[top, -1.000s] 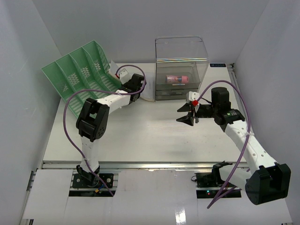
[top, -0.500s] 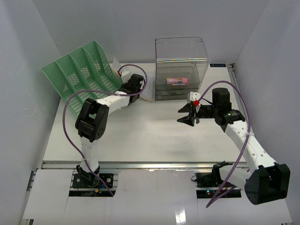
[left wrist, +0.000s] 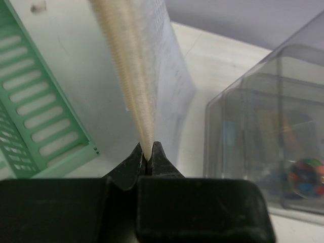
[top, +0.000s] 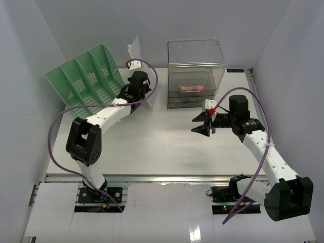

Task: Organize the desk

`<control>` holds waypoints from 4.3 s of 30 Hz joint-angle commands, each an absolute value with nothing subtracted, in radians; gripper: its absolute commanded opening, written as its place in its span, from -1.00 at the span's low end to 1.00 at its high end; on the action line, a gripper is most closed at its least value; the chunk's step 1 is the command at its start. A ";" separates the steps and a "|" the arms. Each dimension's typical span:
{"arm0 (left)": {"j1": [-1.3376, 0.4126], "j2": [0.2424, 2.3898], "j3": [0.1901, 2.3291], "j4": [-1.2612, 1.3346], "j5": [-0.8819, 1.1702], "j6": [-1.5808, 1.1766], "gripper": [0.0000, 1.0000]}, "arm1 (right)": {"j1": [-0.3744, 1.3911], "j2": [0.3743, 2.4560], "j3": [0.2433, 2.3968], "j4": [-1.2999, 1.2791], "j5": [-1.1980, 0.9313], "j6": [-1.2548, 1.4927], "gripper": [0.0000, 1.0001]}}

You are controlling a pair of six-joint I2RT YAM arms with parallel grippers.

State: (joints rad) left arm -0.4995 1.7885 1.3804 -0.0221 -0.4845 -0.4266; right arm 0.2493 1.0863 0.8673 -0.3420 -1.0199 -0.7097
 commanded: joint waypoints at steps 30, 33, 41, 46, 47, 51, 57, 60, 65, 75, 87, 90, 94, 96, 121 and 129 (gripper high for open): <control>-0.494 0.984 1.385 -0.615 -0.782 -0.281 -1.00 | 0.245 1.071 0.828 -0.301 -1.037 -0.684 0.04; -0.494 0.971 1.394 -0.680 -0.860 -0.281 -1.00 | 0.245 1.068 0.827 -0.298 -1.038 -0.681 0.04; -0.494 1.048 1.408 -0.715 -0.999 -0.245 -1.00 | 0.247 1.063 0.825 -0.296 -1.039 -0.679 0.04; -0.494 1.117 1.353 -0.503 -1.041 -0.101 -1.00 | 0.246 1.062 0.825 -0.295 -1.037 -0.678 0.04; -0.493 1.132 1.349 -0.469 -1.045 -0.065 -1.00 | 0.245 1.062 0.825 -0.295 -1.036 -0.678 0.04; -0.472 1.186 1.324 -0.296 -1.042 0.066 -1.00 | 0.245 1.059 0.822 -0.296 -1.034 -0.678 0.04; -0.429 1.236 1.276 -0.168 -1.037 0.126 -1.00 | 0.246 1.062 0.821 -0.294 -1.035 -0.678 0.04; -0.426 1.244 1.287 -0.239 -1.031 0.062 -1.00 | 0.245 1.062 0.821 -0.295 -1.029 -0.680 0.04; -0.428 1.152 1.286 -0.324 -0.930 -0.069 -1.00 | 0.245 1.070 0.819 -0.291 -1.038 -0.678 0.04; -0.425 0.998 1.351 -0.610 -0.527 -0.374 -1.00 | 0.245 1.082 0.808 -0.277 -1.041 -0.666 0.05; -0.415 0.975 1.363 -0.675 -0.462 -0.511 -1.00 | 0.254 1.086 0.804 -0.281 -1.081 -0.670 0.10; -0.407 0.987 1.366 -0.676 -0.437 -0.557 -1.00 | 0.333 1.092 0.824 -0.327 -1.063 -0.719 0.21; -0.394 0.992 1.371 -0.721 -0.509 -0.586 -1.00 | 0.460 1.095 0.828 -0.306 -0.939 -0.720 0.25; -0.384 0.987 1.363 -0.740 -0.578 -0.572 -1.00 | 0.480 1.106 0.820 -0.283 -0.932 -0.705 0.25; -0.281 1.218 1.342 -0.377 -0.872 -0.092 -1.00 | 0.482 1.135 0.795 -0.273 -0.887 -0.718 0.25; -0.223 1.247 1.340 -0.358 -0.837 -0.075 -1.00 | 0.482 1.137 0.792 -0.273 -0.886 -0.721 0.25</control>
